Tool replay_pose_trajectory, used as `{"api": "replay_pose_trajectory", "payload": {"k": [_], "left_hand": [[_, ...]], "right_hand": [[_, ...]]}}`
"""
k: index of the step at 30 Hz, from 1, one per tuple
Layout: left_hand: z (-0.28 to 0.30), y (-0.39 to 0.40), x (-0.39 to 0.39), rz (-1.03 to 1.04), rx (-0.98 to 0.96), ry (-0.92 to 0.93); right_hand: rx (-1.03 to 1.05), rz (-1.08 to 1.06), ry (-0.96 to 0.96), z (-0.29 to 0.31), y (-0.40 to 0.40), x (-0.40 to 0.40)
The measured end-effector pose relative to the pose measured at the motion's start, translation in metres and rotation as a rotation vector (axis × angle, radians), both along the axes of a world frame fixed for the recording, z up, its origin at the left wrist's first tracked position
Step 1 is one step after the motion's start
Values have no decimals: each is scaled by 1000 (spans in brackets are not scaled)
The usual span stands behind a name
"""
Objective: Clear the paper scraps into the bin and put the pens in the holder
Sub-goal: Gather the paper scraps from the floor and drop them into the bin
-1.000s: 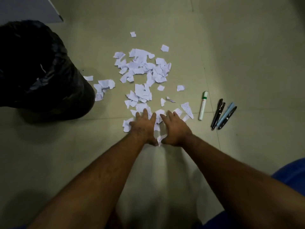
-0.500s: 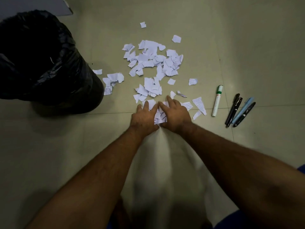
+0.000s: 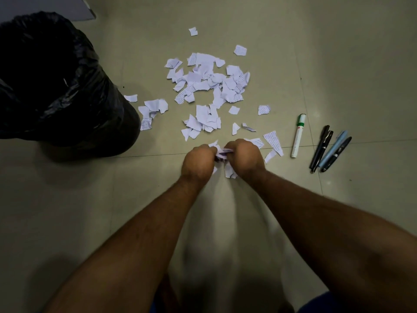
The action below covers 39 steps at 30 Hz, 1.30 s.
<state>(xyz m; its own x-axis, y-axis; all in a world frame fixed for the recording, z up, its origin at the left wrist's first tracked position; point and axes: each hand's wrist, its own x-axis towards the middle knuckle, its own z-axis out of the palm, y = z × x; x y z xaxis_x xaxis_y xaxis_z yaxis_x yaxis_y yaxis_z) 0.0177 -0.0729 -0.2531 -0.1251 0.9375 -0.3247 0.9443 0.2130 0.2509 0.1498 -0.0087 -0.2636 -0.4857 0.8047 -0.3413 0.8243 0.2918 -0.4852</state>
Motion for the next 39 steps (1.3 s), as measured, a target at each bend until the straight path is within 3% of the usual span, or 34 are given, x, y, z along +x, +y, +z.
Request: {"api": "replay_pose_trajectory", "payload": {"k": [2,5,11,18,23,28,34,39], "left_hand": [[5,6,-1,199,45,-128],[21,12,-6,432,120,-115],[72,21,-29,639,211,-248],[187,36,-77,738,395,-254],[260,28,-133,928,584,-233],[298,-5,-206,1045,608,-87],[272,-44,-250,1119,430,39],[249,-43,-244,1045,374,-6]], "right_hand": [[-51,-178,120,-1,1,1],[-91,-415,224,10,3,0],[-187,-636,408,49,8,-26],[-191,-677,685,148,37,-94],[-172,-528,824,230,32,-180],[-57,-322,766,269,9,-257],[93,6,452,269,-32,-301],[144,58,297,270,-33,-298]]}}
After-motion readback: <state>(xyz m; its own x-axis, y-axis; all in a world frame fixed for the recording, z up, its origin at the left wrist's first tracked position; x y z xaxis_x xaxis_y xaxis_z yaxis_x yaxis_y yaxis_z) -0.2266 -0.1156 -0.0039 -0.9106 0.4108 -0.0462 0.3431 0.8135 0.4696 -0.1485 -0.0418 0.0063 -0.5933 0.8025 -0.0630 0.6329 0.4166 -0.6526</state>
